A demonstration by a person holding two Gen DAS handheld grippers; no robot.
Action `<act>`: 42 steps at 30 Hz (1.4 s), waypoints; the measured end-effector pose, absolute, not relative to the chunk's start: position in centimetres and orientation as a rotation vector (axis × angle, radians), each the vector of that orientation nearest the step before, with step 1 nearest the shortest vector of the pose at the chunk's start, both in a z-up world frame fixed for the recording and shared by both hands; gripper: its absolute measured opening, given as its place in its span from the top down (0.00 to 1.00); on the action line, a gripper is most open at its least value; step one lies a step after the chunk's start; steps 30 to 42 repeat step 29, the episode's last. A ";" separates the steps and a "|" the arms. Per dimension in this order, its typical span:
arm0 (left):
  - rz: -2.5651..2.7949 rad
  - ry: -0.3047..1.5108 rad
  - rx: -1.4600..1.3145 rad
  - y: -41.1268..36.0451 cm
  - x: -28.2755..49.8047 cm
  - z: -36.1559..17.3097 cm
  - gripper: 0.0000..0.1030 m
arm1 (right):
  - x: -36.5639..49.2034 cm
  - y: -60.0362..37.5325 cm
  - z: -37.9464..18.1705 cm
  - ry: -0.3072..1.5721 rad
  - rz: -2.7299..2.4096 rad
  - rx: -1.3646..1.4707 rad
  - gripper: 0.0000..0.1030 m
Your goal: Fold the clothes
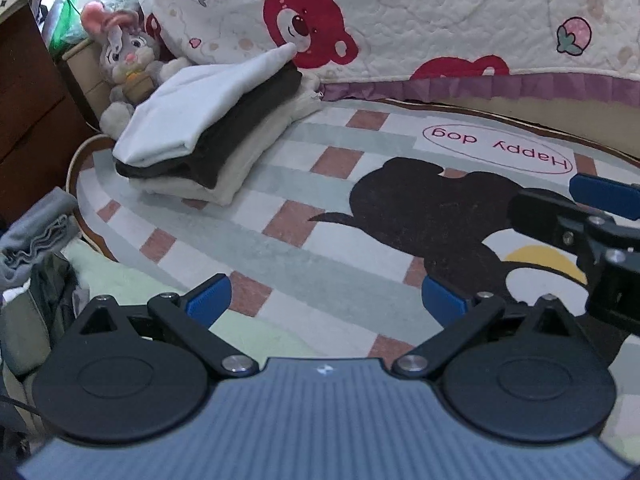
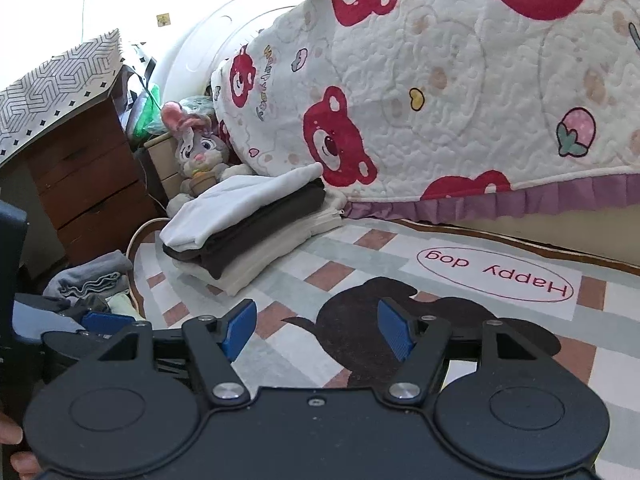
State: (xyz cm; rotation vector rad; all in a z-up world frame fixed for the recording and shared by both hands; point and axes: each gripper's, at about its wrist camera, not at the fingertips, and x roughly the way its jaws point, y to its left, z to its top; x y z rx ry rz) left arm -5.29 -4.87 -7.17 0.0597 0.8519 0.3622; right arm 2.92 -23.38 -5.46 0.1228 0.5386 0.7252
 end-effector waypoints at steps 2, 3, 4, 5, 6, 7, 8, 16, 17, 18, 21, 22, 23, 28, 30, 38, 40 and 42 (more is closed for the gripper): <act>0.358 0.855 0.058 -4.7 -5.3 -7.1 0.00 | 2.7 -23.1 -5.3 0.540 0.730 0.109 0.30; 0.352 0.858 0.058 -4.6 -5.3 -7.1 0.00 | 2.6 -22.9 -5.2 0.541 0.734 0.102 0.30; 0.342 0.861 0.058 -4.6 -5.3 -7.0 0.00 | 2.5 -22.8 -5.1 0.539 0.735 0.099 0.30; 0.329 0.862 0.061 -4.5 -5.2 -7.0 0.00 | 2.4 -22.7 -5.0 0.537 0.736 0.096 0.30; 0.325 0.861 0.069 -4.6 -5.2 -7.0 0.00 | 2.4 -22.6 -5.0 0.536 0.736 0.095 0.30; 0.323 0.860 0.078 -4.7 -5.2 -7.0 0.00 | 2.4 -22.6 -4.9 0.535 0.736 0.094 0.30; 0.323 0.855 0.088 -4.8 -5.2 -6.9 0.00 | 2.3 -22.5 -4.8 0.534 0.736 0.093 0.30; 0.317 0.856 0.089 -4.6 -5.3 -7.0 0.00 | 2.3 -22.2 -4.6 0.544 0.732 0.092 0.30; 0.317 0.856 0.090 -4.5 -5.3 -7.0 0.00 | 2.3 -22.2 -4.7 0.546 0.731 0.092 0.30; 0.316 0.855 0.087 -4.4 -5.4 -7.0 0.00 | 2.3 -22.1 -4.6 0.552 0.730 0.093 0.30; 0.311 0.853 0.073 -4.2 -5.4 -7.0 0.00 | 2.4 -21.9 -4.6 0.571 0.726 0.096 0.30; 0.312 0.855 0.067 -4.1 -5.4 -7.0 0.00 | 2.5 -21.8 -4.5 0.574 0.723 0.096 0.30; 0.313 0.857 0.061 -4.0 -5.3 -7.0 0.00 | 2.5 -21.8 -4.4 0.576 0.719 0.096 0.30; 0.312 0.865 0.061 -3.6 -5.3 -7.2 0.00 | 2.7 -21.5 -4.4 0.590 0.718 0.089 0.30; 0.313 0.868 0.062 -3.6 -5.3 -7.2 0.00 | 2.7 -21.5 -4.5 0.592 0.719 0.090 0.30; 0.313 0.868 0.062 -3.6 -5.3 -7.2 0.00 | 2.7 -21.5 -4.5 0.592 0.719 0.090 0.30; 0.313 0.868 0.062 -3.6 -5.3 -7.2 0.00 | 2.7 -21.5 -4.5 0.592 0.719 0.090 0.30; 0.313 0.868 0.062 -3.6 -5.3 -7.2 0.00 | 2.7 -21.5 -4.5 0.592 0.719 0.090 0.30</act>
